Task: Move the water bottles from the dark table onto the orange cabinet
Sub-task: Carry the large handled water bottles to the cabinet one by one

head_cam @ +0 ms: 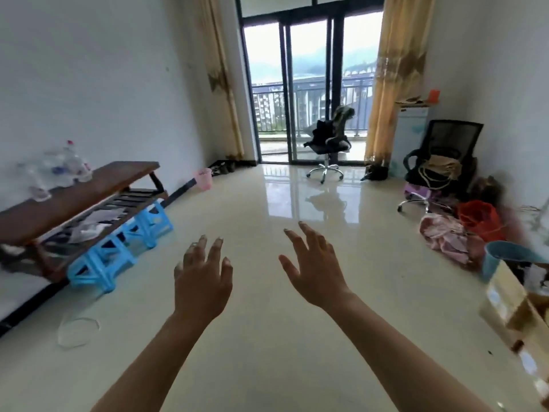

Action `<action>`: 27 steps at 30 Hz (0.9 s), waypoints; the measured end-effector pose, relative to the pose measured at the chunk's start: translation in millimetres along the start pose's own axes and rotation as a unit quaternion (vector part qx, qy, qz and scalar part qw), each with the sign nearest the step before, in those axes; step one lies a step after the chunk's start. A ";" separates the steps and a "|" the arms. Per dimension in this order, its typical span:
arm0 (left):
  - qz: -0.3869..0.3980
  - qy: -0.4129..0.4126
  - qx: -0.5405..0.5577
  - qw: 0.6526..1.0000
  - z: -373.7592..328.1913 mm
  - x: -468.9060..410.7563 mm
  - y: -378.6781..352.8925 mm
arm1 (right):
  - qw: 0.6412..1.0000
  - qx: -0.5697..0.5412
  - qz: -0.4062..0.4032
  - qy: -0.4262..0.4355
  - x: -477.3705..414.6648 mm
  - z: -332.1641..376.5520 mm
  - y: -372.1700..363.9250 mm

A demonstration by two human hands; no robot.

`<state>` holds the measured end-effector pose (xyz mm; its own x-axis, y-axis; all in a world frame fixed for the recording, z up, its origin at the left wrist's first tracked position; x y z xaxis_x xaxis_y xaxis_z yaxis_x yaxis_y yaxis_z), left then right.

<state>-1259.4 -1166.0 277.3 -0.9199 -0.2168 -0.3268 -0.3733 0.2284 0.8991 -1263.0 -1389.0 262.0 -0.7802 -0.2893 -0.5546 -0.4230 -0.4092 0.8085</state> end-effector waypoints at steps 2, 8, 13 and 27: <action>-0.017 0.041 -0.006 0.999 59.0 -26.1 9.2 | 0.999 -0.014 0.017 0.036 -48.0 42.0 -35.1; -0.040 0.111 -0.028 0.993 168.4 -100.2 14.0 | 0.991 -0.042 0.026 0.124 -158.8 111.4 -125.9; -0.101 0.140 -0.094 0.981 235.1 -191.1 13.6 | 0.976 -0.062 0.031 0.208 -261.5 138.4 -212.7; -0.145 0.289 -0.207 0.923 392.7 -418.5 6.1 | 0.931 -0.109 0.069 0.340 -549.3 211.1 -406.6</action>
<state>-923.9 -701.1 305.3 -0.5262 -0.7094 -0.4690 -0.4062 -0.2748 0.8715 -759.7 -881.0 279.4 -0.3158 -0.8036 -0.5045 -0.1779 -0.4722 0.8634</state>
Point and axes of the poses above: each hand's wrist, its own x-axis away from the middle knuckle, its own y-axis out of the back of the hand, z = x × y, the point moved 8 cm from there along -x, towards the middle knuckle, and after that the axes turned 13 degrees about y, right-handed, at the moved point
